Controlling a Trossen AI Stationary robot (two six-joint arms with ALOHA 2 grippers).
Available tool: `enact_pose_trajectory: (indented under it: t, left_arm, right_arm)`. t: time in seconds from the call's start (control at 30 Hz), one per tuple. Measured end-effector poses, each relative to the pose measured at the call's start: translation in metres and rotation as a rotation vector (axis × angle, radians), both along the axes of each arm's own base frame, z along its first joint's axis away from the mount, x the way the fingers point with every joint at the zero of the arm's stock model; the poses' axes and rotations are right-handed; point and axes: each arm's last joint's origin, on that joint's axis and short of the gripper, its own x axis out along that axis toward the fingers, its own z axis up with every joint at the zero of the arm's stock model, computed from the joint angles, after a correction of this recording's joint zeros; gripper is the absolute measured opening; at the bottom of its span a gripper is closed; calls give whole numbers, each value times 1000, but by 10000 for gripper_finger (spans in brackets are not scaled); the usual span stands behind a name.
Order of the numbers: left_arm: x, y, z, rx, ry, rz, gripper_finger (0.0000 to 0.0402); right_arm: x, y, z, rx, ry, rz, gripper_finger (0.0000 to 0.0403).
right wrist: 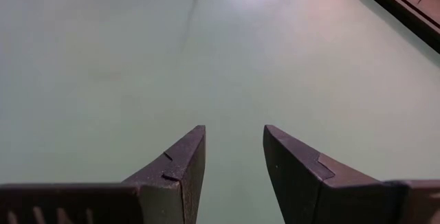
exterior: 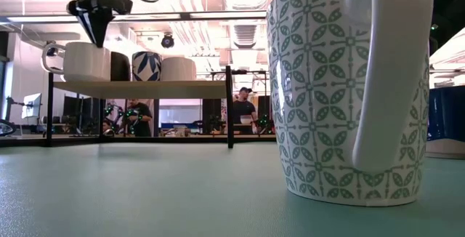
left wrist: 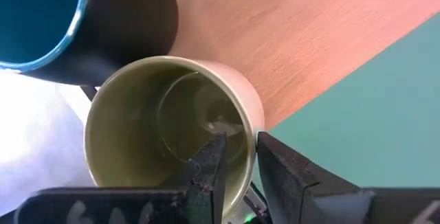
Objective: Place coffee mugs
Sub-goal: Put the white green mug on the shelf
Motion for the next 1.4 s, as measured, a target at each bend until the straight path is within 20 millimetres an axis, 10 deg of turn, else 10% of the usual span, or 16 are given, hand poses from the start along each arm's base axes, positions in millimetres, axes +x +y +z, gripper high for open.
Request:
enact_pose_trajectory:
  t: [0.67,1.4]
  left_arm:
    - [0,-37,8,-50,-103,-124,64]
    - [3,-33,-21,-15,53,-44,64]
  right_arm:
    - [0,0,0,0,0,0,137]
    - [0,0,0,0,0,0,137]
